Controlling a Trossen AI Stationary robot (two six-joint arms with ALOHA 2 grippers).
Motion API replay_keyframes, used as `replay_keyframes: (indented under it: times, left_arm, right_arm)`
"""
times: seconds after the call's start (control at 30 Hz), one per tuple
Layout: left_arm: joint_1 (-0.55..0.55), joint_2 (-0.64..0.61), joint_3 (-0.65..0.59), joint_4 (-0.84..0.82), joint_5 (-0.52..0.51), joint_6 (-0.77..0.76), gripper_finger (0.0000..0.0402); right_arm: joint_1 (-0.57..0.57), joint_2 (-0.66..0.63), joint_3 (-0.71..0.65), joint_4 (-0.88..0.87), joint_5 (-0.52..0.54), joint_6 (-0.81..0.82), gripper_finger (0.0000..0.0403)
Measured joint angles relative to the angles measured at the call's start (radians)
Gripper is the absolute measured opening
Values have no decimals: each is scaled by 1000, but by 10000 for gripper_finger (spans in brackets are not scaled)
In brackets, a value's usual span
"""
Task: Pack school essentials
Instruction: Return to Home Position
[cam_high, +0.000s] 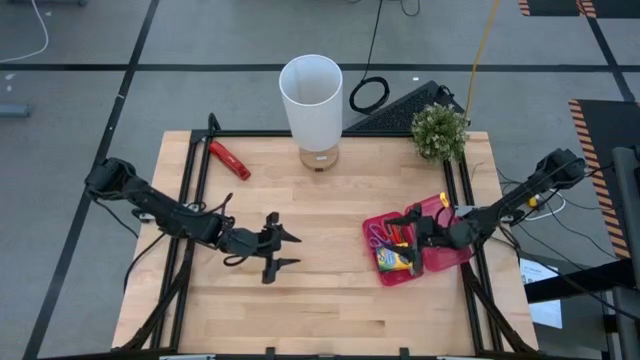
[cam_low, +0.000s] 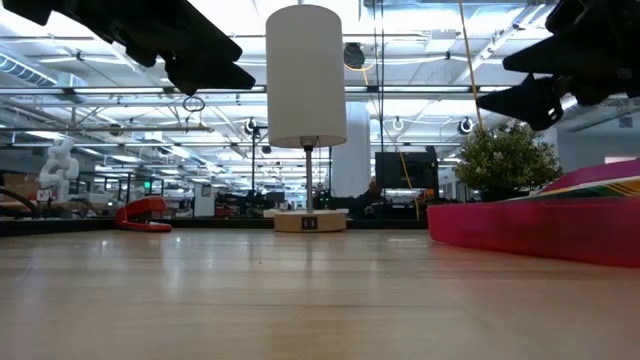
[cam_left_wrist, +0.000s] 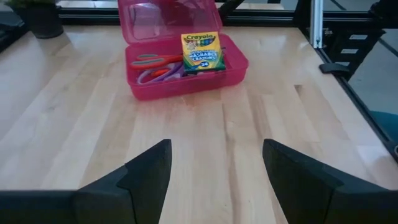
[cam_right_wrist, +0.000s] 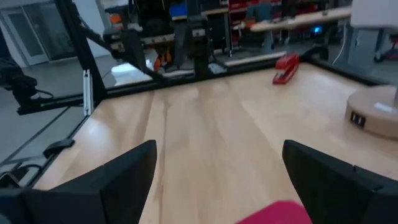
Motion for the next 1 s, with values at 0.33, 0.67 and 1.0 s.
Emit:
replay_keyframes:
  times: [0.33, 0.67, 1.0]
  left_arm:
    - [40, -1, 0, 78, -24, 85, 255]
    - [99, -78, 0, 70, -105, 136, 198]
    - [145, -164, -41, 19, -134, 113, 14]
  right_arm:
    - [-8, -7, 0, 96, -81, -173, 284]
    - [-8, -103, 0, 85, -80, -427, 19]
    - [-72, -356, 1, -150, -118, -545, 2]
